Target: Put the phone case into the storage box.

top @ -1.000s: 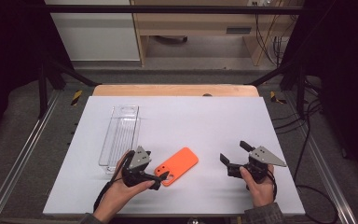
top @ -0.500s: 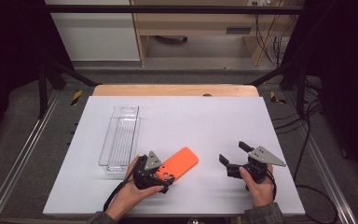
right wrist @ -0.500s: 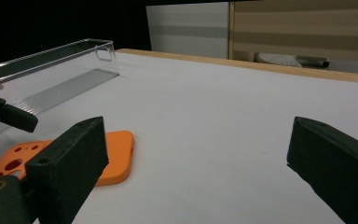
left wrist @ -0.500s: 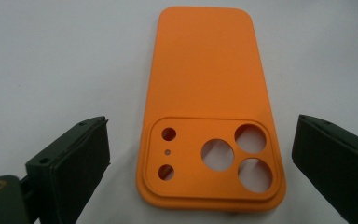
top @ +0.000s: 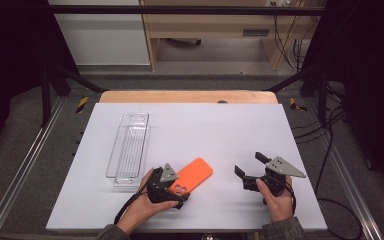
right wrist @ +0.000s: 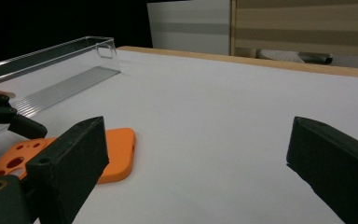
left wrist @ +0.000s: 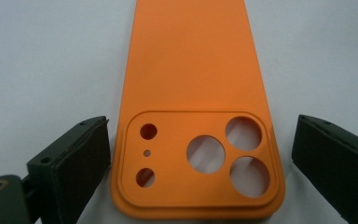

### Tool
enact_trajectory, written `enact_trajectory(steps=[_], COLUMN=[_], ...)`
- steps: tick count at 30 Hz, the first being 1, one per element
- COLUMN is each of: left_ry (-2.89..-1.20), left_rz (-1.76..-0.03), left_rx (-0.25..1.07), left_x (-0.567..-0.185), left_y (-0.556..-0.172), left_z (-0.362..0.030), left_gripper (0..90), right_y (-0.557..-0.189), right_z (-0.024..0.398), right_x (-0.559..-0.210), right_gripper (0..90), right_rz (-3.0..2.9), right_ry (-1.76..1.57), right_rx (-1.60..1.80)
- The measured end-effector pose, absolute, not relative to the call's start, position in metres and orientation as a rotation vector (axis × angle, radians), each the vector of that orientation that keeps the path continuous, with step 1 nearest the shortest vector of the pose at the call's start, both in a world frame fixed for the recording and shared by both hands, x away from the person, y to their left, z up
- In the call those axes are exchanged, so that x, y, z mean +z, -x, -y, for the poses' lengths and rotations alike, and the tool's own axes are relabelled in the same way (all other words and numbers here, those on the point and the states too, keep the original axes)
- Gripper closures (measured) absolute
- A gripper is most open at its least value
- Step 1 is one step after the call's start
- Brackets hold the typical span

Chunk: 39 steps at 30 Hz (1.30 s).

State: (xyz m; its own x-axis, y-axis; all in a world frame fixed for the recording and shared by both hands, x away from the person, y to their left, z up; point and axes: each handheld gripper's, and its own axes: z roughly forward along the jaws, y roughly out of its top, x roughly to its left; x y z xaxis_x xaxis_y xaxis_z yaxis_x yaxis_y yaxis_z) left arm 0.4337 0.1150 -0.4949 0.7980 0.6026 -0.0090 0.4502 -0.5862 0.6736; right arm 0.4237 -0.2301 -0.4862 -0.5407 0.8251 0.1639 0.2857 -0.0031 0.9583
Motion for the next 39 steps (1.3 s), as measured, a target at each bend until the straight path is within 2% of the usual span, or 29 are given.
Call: enact_trajectory(steps=[7,14,39], left_ry=[-2.297,-2.305,-2.306], left_rz=[-0.773,-0.771,-0.747], left_rx=[0.288,0.320,0.331], left_x=[-0.496,-0.495,-0.481], left_y=[-0.435,-0.433,-0.433], left_z=[-0.113,-0.114,-0.113], left_gripper=[5.5,15.0,16.9], right_y=[-0.424,-0.424,-0.423], right_z=[0.230,0.230,0.229], right_x=[-0.486,-0.487,-0.486], right_gripper=[5.5,5.7,5.8], right_rz=[-1.827,-1.824,-1.819], right_ry=[-1.145,-1.145,-1.148], right_rx=[1.571,1.572,1.580])
